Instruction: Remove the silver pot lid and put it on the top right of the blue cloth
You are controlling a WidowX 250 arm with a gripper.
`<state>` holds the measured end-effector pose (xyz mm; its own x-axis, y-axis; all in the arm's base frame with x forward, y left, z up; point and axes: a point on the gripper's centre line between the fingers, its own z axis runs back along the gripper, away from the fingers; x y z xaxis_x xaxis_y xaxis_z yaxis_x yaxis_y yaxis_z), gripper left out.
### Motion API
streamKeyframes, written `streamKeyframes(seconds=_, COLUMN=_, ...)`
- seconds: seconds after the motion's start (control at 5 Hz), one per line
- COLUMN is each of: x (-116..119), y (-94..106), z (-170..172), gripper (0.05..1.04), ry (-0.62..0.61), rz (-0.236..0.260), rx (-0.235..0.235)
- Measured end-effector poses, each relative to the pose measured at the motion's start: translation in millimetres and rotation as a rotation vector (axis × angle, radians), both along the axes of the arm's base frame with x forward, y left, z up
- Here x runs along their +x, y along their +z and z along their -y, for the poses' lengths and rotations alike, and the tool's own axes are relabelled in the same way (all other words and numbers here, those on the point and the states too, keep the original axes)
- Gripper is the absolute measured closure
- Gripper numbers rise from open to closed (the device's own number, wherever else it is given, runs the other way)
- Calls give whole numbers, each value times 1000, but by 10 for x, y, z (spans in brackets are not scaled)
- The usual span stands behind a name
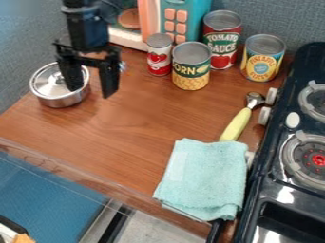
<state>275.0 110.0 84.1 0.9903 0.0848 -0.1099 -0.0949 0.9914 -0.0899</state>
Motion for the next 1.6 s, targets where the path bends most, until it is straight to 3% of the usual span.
streamKeyframes(seconds=0.6, x=59, y=-181, z=-681, gripper=83, ry=100, rz=9, rx=54)
streamKeyframes(seconds=1.2, x=317, y=-389, z=-711, gripper=83, ry=116, rz=-8, rx=76)
streamKeyframes(seconds=1.6, x=441, y=-417, z=-741, gripper=83, ry=123, rz=1, rx=106)
